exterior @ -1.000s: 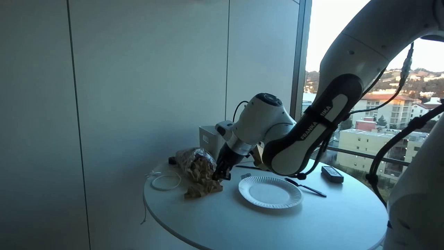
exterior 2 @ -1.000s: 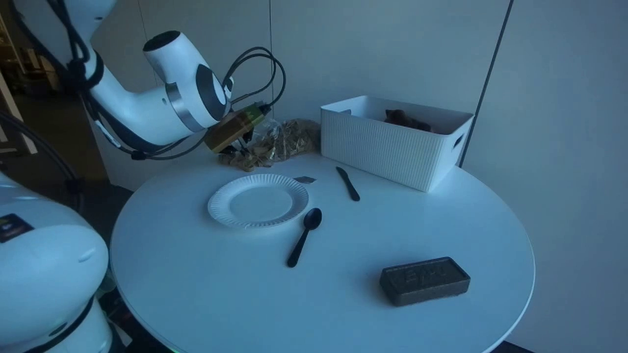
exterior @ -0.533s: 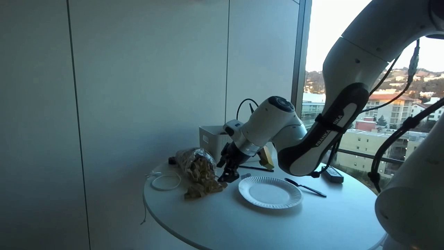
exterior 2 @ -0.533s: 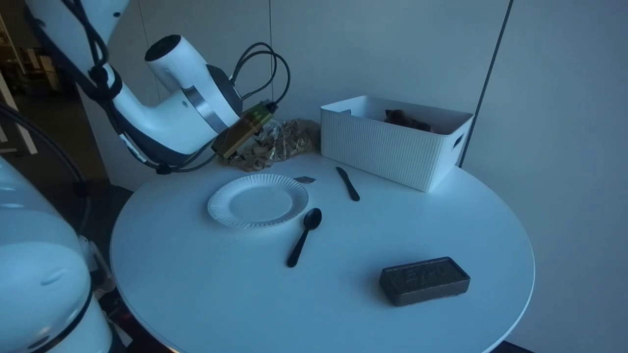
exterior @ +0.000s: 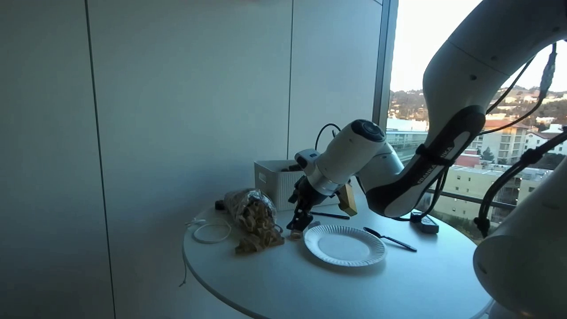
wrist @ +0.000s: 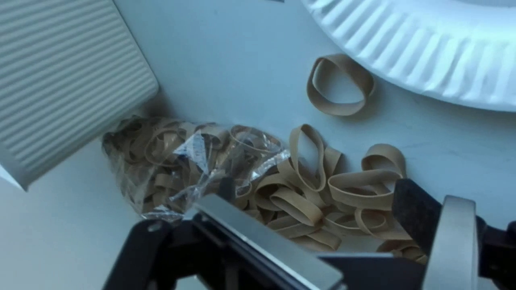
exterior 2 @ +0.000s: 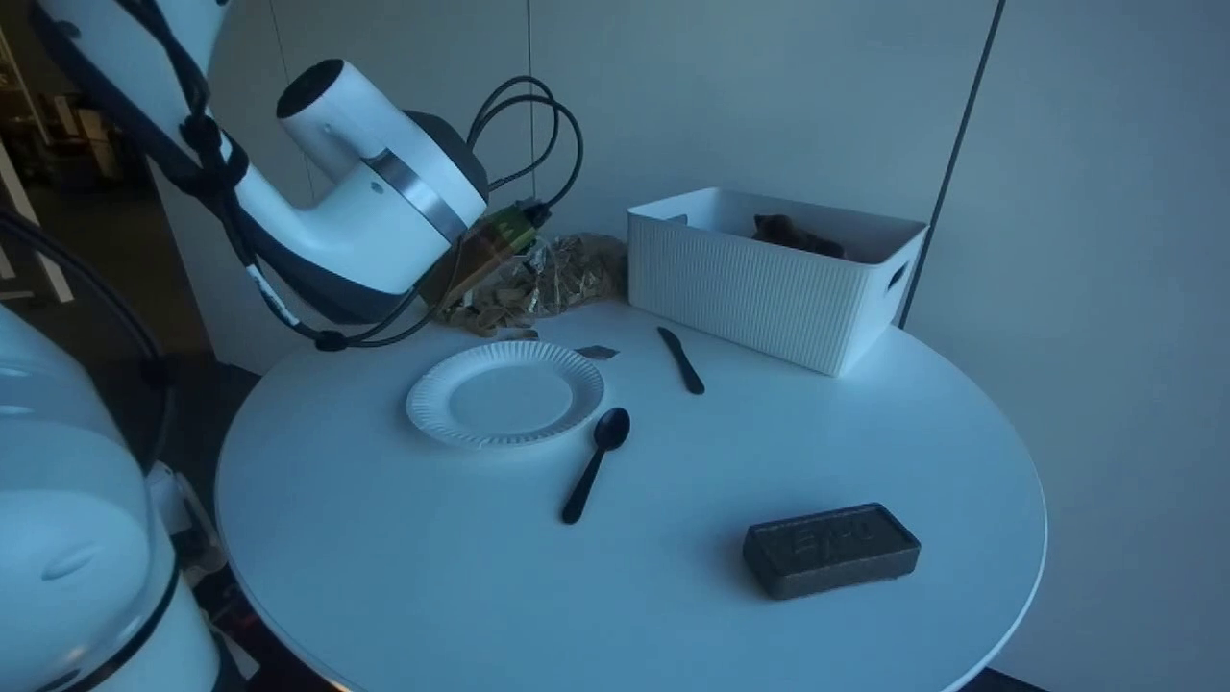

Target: Remove the rubber bangs from the plate and put them in the plastic

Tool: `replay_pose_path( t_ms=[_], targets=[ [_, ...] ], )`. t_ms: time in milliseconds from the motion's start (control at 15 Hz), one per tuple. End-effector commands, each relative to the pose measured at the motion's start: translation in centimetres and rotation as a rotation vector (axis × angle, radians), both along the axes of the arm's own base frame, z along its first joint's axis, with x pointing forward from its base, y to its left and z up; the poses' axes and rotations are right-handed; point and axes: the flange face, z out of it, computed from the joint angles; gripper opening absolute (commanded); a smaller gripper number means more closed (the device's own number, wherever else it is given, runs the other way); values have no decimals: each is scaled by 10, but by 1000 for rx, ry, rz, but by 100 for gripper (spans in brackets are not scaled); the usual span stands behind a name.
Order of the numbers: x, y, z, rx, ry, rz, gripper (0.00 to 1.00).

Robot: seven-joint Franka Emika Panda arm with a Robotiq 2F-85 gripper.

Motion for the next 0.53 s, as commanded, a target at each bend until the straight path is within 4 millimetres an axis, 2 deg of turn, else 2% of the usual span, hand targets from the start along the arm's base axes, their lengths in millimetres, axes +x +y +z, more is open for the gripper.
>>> replay_pose_path(
  t_ms=[0,200,467],
  targets=[
    [-7,-4,20,27,-70,-187,100],
    [-5,-21,15,46,-65,-370,100],
    [1,-56,4,50,36,-603,100]
  ],
)
